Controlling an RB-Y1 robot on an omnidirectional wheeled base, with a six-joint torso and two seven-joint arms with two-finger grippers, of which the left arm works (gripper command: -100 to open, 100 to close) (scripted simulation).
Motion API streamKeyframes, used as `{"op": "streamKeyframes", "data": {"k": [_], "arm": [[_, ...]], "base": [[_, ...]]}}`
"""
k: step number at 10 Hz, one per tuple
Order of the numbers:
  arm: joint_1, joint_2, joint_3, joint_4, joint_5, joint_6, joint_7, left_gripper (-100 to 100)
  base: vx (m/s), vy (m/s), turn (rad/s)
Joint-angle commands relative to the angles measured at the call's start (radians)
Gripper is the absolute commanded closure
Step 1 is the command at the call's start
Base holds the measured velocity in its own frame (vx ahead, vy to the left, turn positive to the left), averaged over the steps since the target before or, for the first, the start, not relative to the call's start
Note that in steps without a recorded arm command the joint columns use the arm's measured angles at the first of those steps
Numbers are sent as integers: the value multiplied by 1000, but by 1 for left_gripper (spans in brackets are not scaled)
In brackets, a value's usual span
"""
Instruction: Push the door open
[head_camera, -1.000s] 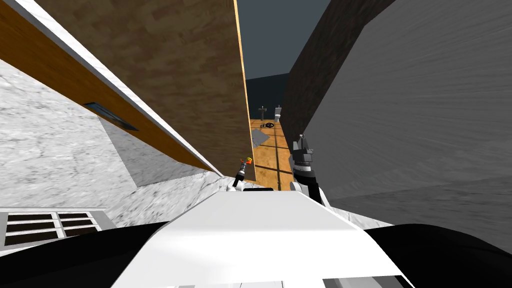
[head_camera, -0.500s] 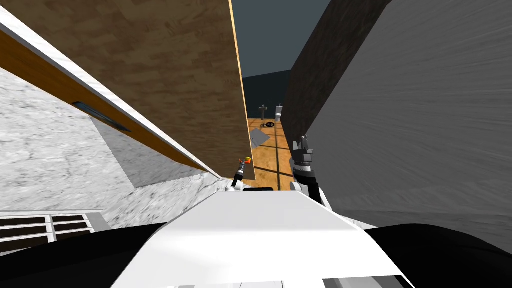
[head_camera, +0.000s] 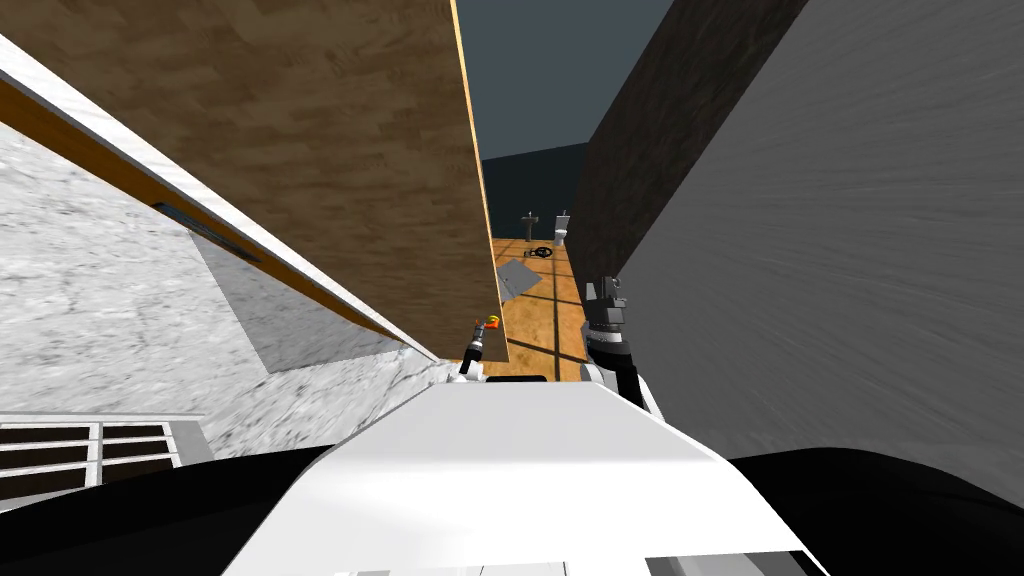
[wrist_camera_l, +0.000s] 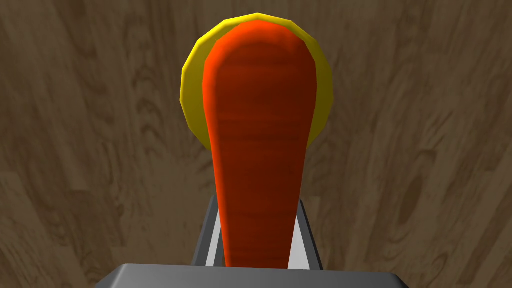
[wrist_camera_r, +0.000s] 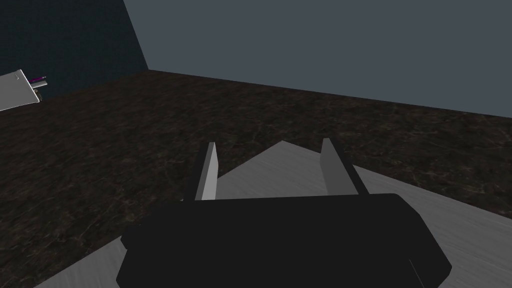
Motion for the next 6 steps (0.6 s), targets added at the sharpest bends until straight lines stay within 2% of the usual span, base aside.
{"op": "streamKeyframes", "data": {"k": [1, 2, 4, 5, 6], "arm": [[-24, 11, 33, 24, 14, -15, -8, 100], [-25, 12, 46, 26, 20, -15, -12, 100], [-25, 12, 46, 26, 20, -15, -12, 100], [-26, 11, 71, 29, 31, -15, -20, 100], [-26, 11, 77, 29, 34, -15, -22, 100]], "base": [[225, -120, 73], [199, -108, 63], [80, -53, 21], [132, -63, 28], [172, -126, 115]]}}
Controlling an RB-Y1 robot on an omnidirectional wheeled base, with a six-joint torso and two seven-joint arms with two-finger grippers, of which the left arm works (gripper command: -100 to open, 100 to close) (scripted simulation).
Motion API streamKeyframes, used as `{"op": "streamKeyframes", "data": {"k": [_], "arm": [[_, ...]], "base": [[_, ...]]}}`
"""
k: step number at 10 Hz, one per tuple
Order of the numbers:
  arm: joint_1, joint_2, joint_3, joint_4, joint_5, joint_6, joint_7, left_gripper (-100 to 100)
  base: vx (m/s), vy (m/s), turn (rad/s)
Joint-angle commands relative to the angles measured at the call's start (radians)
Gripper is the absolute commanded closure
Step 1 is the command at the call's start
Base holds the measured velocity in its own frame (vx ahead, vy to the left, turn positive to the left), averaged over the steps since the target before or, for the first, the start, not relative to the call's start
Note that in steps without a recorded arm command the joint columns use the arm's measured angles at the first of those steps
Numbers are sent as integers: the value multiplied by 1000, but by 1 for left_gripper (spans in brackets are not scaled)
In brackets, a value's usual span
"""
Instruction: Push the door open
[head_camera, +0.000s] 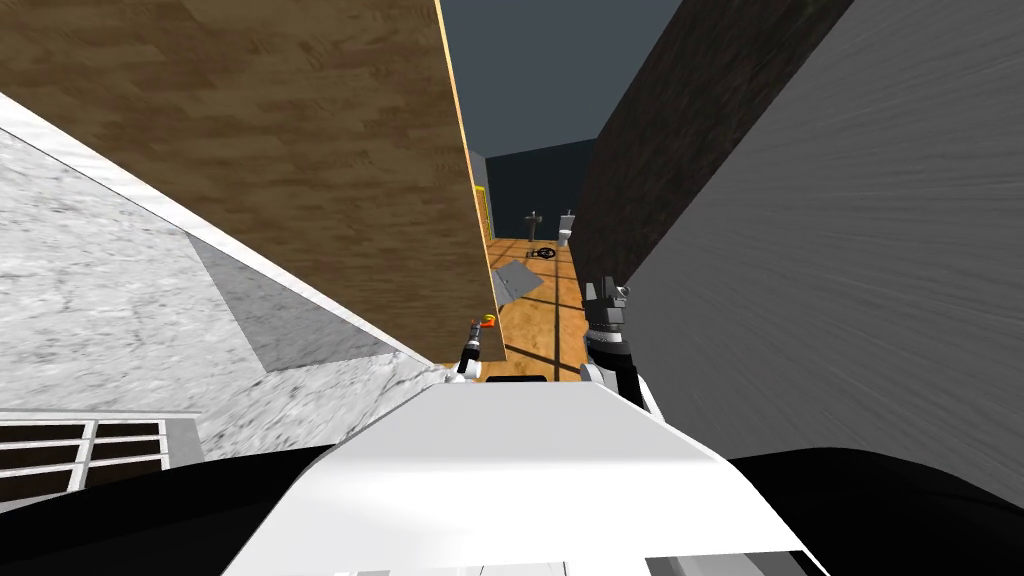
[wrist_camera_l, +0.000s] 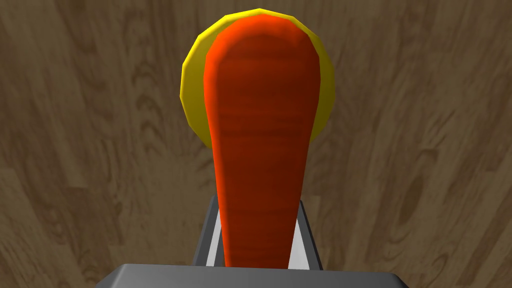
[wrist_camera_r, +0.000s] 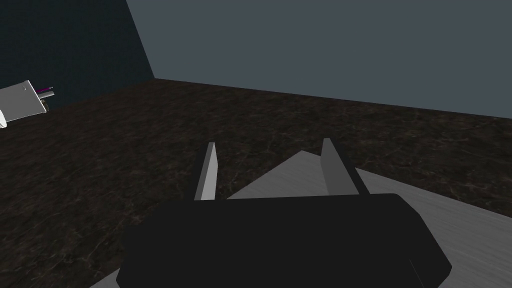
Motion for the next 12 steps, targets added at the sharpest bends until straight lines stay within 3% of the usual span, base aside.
{"op": "streamKeyframes", "data": {"k": [1, 9, 11, 12], "arm": [[-21, 10, 28, 27, 12, -17, -4, 100], [-24, -13, 102, 36, 45, -18, -27, 100], [-27, 8, 118, 48, 55, -25, -28, 100], [-26, 10, 123, 49, 58, -26, -30, 100]], "base": [[156, -124, 96], [157, -97, 60], [89, -23, 50], [176, -48, 38]]}}
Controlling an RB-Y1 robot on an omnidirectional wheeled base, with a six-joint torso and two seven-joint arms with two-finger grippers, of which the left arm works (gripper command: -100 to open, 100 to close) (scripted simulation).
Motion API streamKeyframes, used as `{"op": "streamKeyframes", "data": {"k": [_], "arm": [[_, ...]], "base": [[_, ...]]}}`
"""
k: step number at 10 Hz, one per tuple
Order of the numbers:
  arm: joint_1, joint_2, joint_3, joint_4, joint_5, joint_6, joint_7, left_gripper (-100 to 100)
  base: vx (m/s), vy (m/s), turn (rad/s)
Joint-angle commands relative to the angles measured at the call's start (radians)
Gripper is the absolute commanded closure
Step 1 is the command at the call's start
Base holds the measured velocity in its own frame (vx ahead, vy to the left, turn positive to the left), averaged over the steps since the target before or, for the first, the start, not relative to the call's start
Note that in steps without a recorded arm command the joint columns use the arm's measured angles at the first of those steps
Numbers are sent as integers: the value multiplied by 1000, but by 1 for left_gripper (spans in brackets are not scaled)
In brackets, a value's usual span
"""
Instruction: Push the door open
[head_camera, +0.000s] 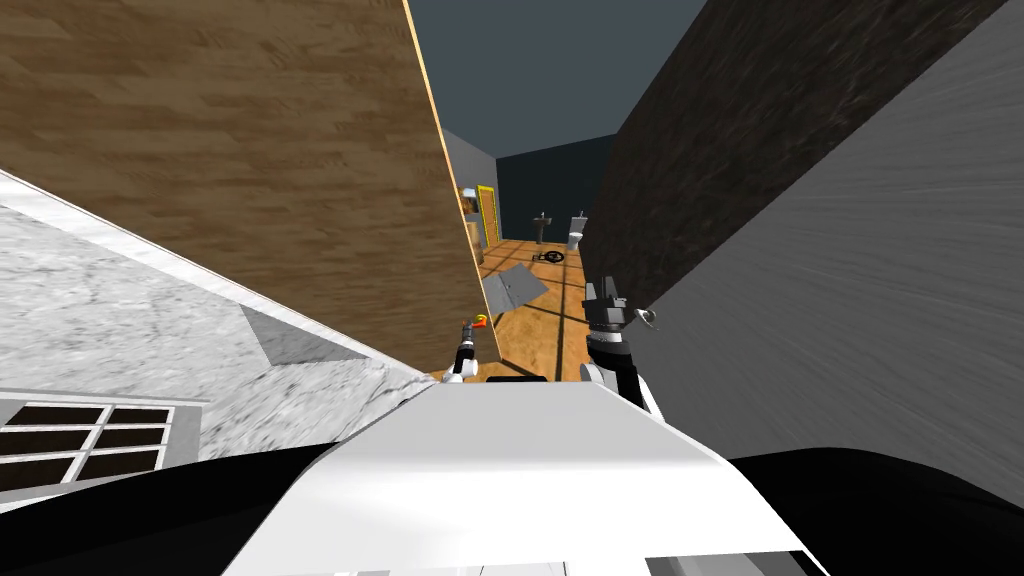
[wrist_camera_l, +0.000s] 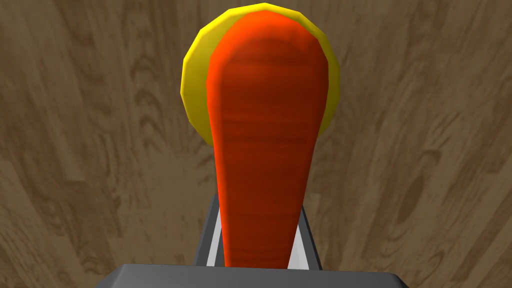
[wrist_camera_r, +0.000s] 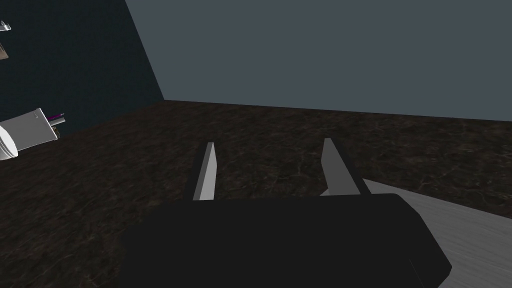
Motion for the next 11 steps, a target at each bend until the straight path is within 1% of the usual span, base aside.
{"op": "streamKeyframes", "data": {"k": [1, 5, 6, 7, 8, 10, 11], "arm": [[2, 9, 13, -14, 8, 1, -2, 100], [4, 19, 45, -11, 30, -1, -13, 100], [4, 19, 45, -11, 30, -1, -13, 100], [5, 24, 64, -10, 42, -2, -19, 100], [5, 25, 68, -9, 45, -3, -21, 100], [7, 30, 89, -7, 59, -4, -28, 100], [7, 30, 89, -7, 59, -4, -28, 100]], "base": [[189, -52, 42], [189, -43, 38], [127, -21, 27], [174, -31, 29], [184, -47, 54], [197, -57, 63], [129, -20, 27]]}}
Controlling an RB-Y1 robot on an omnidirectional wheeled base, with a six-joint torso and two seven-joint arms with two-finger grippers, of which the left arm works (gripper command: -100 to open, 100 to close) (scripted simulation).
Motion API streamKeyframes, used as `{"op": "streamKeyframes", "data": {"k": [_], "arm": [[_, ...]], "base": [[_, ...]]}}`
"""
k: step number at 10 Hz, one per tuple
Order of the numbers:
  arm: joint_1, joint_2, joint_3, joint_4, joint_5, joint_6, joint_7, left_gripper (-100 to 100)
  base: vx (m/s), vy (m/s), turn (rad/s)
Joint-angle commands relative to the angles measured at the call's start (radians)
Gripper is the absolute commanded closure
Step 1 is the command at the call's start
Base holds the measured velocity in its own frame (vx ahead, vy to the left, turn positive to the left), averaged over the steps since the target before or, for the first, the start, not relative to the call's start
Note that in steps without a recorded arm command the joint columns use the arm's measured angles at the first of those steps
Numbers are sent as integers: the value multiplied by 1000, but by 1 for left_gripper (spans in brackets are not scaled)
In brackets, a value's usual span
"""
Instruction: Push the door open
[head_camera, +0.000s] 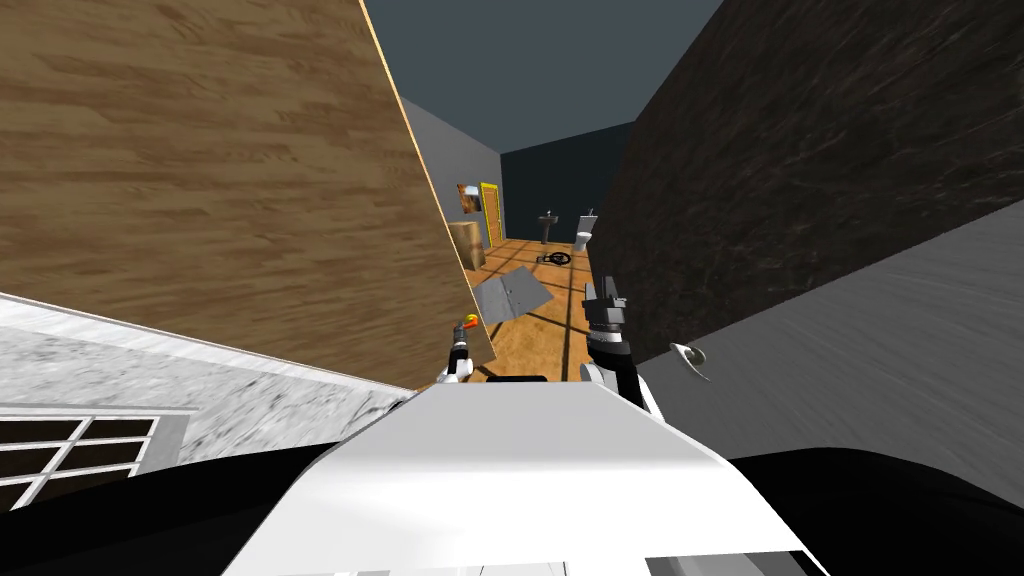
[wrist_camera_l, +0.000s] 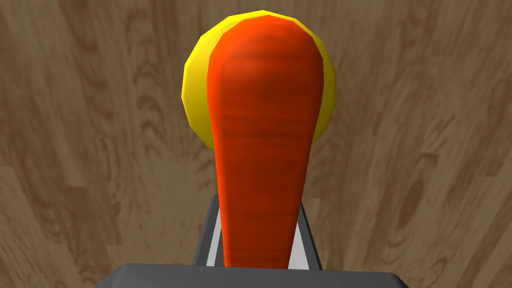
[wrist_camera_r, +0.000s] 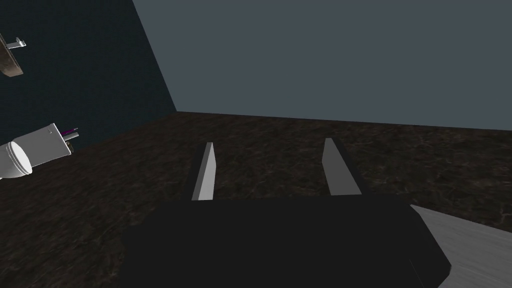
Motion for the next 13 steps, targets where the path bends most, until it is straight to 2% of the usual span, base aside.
{"op": "streamKeyframes", "data": {"k": [1, 4, 5, 6, 9, 10, 13], "arm": [[8, 10, 25, -18, 16, 7, -9, 100], [10, 14, 50, -15, 33, 5, -18, 100], [10, 14, 50, -15, 33, 5, -18, 100], [11, 18, 70, -13, 46, 3, -25, 100], [12, 21, 84, -12, 55, 2, -30, 100], [13, 23, 101, -10, 66, 1, -36, 100], [15, 27, 125, -8, 82, -1, -44, 100]], "base": [[171, -37, 50], [195, -64, 61], [113, -29, 33], [162, -36, 52], [174, -44, 49], [162, -53, 61], [183, -60, 62]]}}
